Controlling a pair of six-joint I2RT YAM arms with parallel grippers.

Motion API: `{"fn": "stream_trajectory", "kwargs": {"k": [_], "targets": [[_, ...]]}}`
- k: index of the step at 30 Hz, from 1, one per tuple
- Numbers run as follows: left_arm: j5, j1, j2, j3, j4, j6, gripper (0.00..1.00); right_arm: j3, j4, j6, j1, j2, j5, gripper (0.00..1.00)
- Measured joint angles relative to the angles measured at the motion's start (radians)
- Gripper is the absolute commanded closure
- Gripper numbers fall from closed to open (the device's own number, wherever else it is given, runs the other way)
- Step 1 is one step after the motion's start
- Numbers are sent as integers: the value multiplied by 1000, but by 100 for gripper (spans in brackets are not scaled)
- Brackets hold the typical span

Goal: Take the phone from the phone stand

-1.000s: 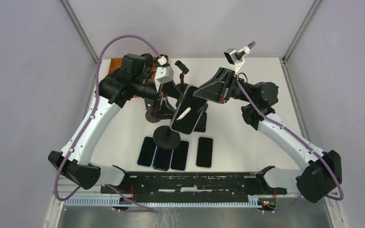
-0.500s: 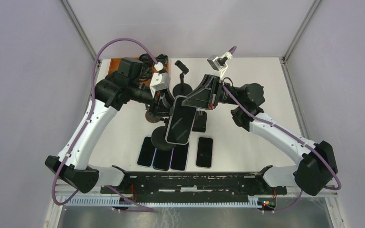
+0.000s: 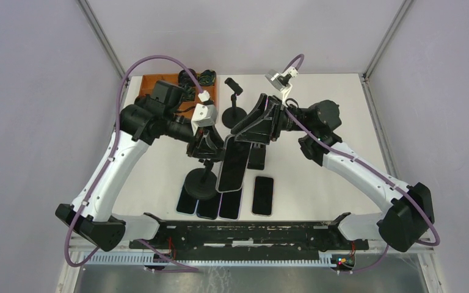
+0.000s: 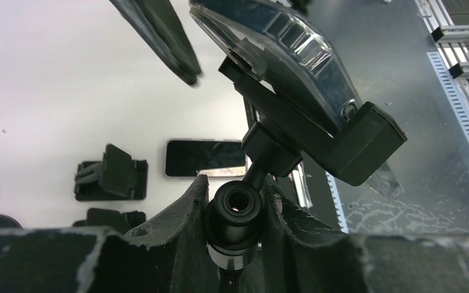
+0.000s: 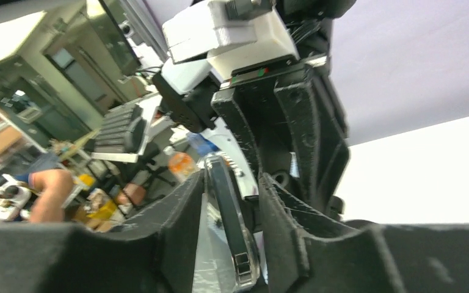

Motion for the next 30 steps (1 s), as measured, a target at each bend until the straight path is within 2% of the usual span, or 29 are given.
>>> {"fn": "stream_trajectory", "kwargs": {"k": [7,15,18,21,26,30], "targets": [[-34,0,-11,0,-131,63,98,16,-138,-192,-14,-40,-63,38],[-42,0,-15,0,-171,97,98,16,-207,-309,-5,-50,-134,39],[-42,0,-15,1,-173,102,98,16,-212,-332,26,-45,-148,49],[-41,0,-15,3,-179,105,98,16,-213,-346,60,-33,-155,65],[-38,-5,-15,13,-208,124,98,16,-200,-346,81,-14,-155,83],[-38,-4,-15,21,-227,156,98,16,-126,-283,92,5,-163,95]]}}
